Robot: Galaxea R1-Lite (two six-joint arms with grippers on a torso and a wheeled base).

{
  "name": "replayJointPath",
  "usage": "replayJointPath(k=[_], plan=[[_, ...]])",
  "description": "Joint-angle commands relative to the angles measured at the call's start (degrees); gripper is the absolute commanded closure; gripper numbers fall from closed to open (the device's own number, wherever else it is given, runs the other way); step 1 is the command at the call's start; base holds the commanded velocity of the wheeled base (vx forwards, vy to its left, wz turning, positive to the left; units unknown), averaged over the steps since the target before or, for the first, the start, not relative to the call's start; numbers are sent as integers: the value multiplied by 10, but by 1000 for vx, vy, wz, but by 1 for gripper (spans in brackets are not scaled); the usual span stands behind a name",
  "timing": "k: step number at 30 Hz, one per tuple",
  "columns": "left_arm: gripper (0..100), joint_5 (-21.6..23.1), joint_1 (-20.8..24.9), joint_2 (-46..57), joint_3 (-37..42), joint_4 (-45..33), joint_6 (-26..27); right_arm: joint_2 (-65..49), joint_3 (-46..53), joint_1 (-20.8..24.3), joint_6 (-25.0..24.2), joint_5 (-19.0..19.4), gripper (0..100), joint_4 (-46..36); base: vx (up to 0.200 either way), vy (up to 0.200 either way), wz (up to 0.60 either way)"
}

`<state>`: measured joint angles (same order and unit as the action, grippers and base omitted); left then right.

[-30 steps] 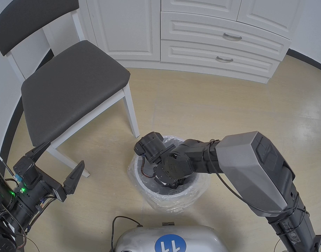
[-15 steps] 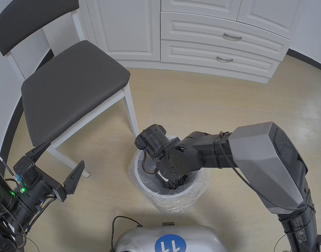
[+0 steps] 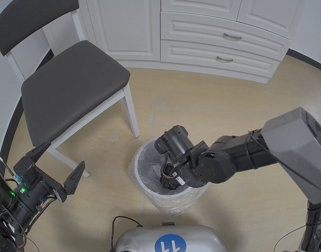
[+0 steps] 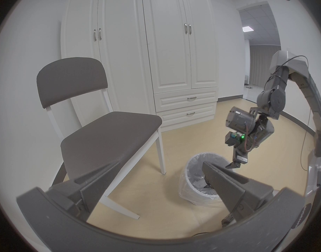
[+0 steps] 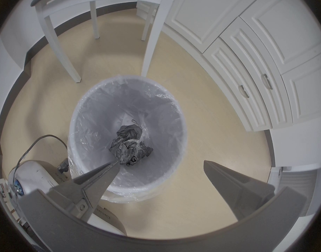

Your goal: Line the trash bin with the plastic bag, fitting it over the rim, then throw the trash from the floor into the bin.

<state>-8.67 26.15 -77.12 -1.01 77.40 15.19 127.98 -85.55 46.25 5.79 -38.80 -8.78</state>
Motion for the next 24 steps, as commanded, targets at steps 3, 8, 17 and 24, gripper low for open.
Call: replayJointPath(k=[3,8,17,24], plan=[[0,0,1,-1,10,0,0,-112,181,-24,-10,-1,0,169,0,0,0],[0,-1,1,-1,10,-10,0,-139,282,-42,-35,0,0,317,0,0,0],[0,-3,1,1,10,-54,-2,-169,470,-97,-46,7,0,591,0,0,0],[0,-4,-8,7,10,-55,-24,-170,557,-178,-39,73,0,794,0,0,0]])
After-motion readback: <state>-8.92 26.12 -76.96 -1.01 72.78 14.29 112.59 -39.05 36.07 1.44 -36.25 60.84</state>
